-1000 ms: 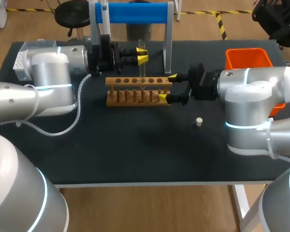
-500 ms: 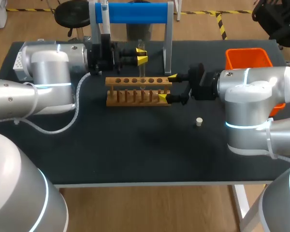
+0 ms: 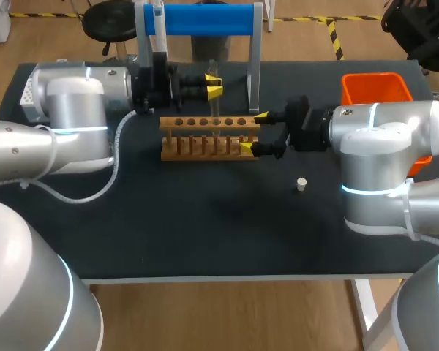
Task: Invert the test tube, pick up the pipette, mount the tip to pipette, aspirate from beaker and dispense into the tube, eject the tip, return the pipette, and cap with the stopper.
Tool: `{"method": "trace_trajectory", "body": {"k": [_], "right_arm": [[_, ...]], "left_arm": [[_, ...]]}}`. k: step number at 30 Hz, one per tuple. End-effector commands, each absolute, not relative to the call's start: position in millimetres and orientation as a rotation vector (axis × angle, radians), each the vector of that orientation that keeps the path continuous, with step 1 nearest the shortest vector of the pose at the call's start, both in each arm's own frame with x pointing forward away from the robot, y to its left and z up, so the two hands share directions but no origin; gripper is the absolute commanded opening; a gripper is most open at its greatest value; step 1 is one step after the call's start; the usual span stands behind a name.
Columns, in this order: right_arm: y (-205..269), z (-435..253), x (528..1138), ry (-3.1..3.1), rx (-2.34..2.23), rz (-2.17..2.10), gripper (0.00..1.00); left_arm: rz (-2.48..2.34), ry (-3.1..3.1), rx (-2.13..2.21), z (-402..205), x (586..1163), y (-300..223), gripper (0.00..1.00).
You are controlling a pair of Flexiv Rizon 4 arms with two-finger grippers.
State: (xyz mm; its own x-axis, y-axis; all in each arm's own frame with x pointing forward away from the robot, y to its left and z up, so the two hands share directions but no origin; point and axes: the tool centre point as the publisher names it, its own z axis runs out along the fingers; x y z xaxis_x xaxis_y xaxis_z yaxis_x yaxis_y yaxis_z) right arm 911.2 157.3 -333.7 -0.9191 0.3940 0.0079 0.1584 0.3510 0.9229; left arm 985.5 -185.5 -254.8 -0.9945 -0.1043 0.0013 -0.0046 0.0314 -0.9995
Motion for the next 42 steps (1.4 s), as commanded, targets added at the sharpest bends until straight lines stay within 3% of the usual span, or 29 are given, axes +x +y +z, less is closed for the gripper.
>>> {"method": "trace_trajectory", "body": {"k": [1,42], "right_arm": [[158,-334,910,2.391,0.501,1.599,1.0],[158,-334,910,2.391,0.501,1.599,1.0]], "left_arm": [[-2.144,2.206,-0.113,-258,988,-188,0.0],[-2.17,2.177,-0.089,-276,986,-191,0.0]]}}
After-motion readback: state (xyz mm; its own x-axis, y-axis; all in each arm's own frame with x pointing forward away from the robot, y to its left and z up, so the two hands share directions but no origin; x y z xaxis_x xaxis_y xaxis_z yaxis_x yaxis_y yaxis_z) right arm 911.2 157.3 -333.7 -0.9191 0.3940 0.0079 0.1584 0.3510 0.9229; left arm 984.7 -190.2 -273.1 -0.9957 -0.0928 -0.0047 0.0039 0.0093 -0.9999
